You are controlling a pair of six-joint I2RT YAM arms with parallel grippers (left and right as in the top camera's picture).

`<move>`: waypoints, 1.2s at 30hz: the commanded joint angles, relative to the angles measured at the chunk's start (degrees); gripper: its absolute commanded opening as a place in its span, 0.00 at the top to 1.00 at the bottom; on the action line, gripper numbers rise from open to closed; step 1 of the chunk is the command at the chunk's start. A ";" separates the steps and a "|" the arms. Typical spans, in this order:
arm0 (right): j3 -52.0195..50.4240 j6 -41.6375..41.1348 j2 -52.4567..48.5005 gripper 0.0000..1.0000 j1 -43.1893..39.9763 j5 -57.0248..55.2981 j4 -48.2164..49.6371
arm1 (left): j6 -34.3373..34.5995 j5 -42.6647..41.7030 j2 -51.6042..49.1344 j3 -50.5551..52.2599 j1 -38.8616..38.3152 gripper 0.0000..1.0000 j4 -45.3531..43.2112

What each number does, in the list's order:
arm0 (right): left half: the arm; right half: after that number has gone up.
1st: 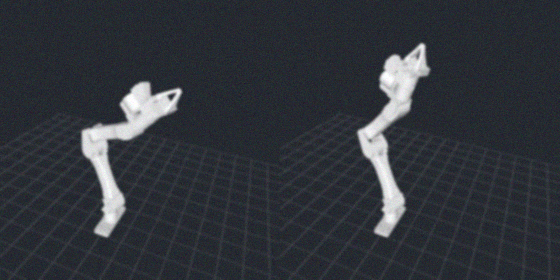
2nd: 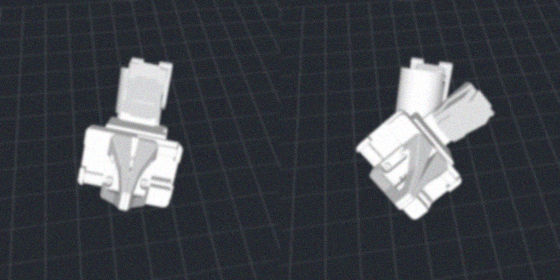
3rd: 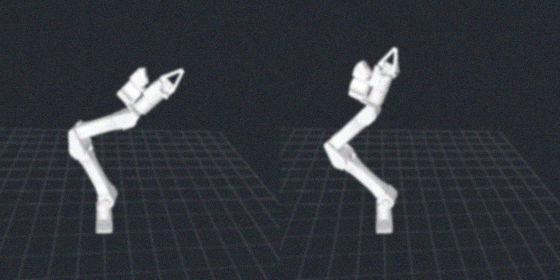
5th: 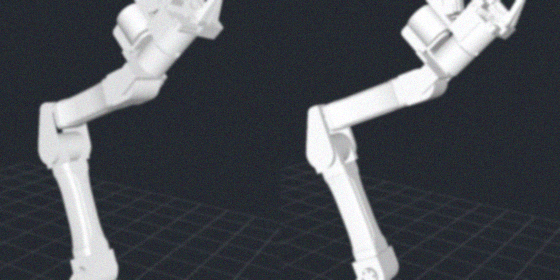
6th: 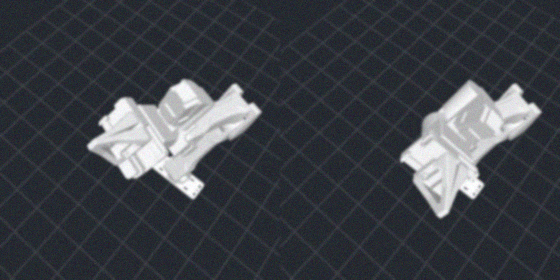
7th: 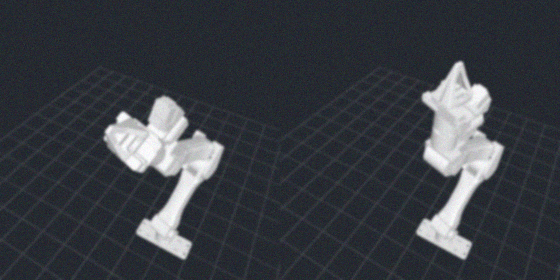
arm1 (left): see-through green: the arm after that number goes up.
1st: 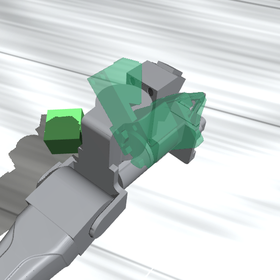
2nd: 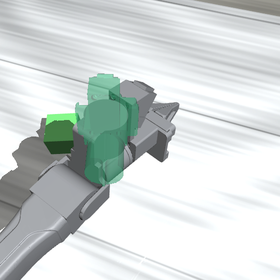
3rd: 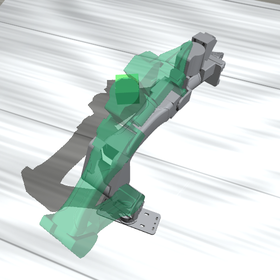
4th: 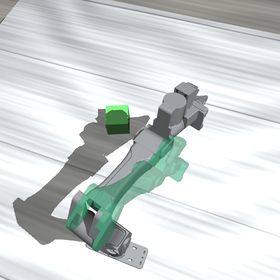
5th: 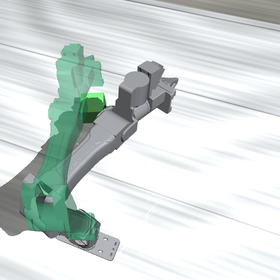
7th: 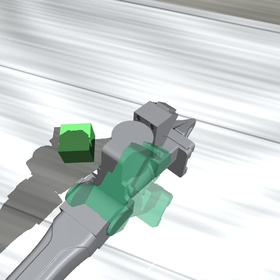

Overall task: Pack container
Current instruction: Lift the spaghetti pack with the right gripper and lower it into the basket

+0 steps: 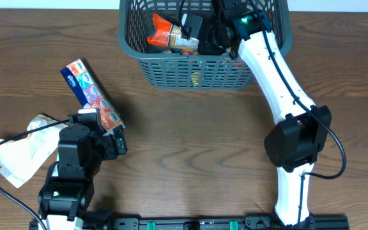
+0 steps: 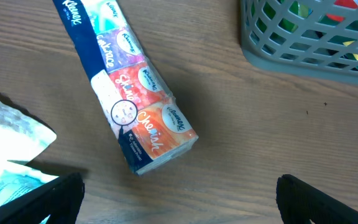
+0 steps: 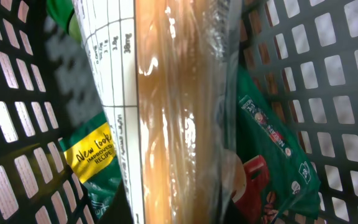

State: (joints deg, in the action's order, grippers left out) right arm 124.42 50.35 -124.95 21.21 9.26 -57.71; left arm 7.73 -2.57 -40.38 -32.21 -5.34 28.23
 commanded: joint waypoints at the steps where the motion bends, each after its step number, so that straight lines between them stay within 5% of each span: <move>1: 1.88 0.04 1.66 0.85 0.48 2.82 0.24 | 0.52 0.66 0.02 -1.29 0.20 0.02 0.00; 3: 1.88 -0.31 1.66 0.64 0.48 2.84 -0.04 | 0.52 0.66 0.02 -1.29 0.20 0.01 0.02; 6: 1.88 -0.98 1.66 0.50 0.52 2.84 -0.17 | 0.52 0.66 0.02 -1.29 0.20 0.01 0.02; 7: 1.90 -1.03 1.66 0.37 0.52 2.86 -0.07 | 0.52 0.66 0.02 -1.29 0.20 0.01 0.02; 8: 1.90 -1.03 1.66 0.11 0.52 2.86 0.04 | 0.52 0.66 0.02 -1.31 0.20 0.01 0.02; 9: 1.90 -1.03 1.66 0.04 0.52 2.86 0.15 | 0.52 0.66 0.02 -1.29 0.20 0.01 0.02; 24: 3.96 -13.53 1.73 0.01 0.28 3.02 3.13 | 0.52 0.68 0.02 -1.29 0.20 0.01 0.00; 28: 4.50 -17.66 1.81 0.13 0.17 3.02 3.56 | 0.52 0.68 0.02 -1.29 0.20 0.01 0.02; 30: 4.76 -20.41 1.81 0.62 0.13 2.97 4.22 | 0.52 0.68 0.02 -1.31 0.20 0.01 0.02; 32: 5.11 -23.15 1.81 0.90 -0.04 2.99 4.81 | 0.52 0.68 0.02 -1.29 0.20 0.01 0.02; 36: 6.71 -27.17 1.84 0.99 -0.46 2.99 4.76 | 0.52 0.68 0.02 -1.29 0.20 0.01 0.02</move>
State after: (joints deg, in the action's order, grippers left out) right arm 128.27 29.04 -124.88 21.10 11.35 -52.95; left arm 7.75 -2.57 -40.38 -32.21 -5.34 28.23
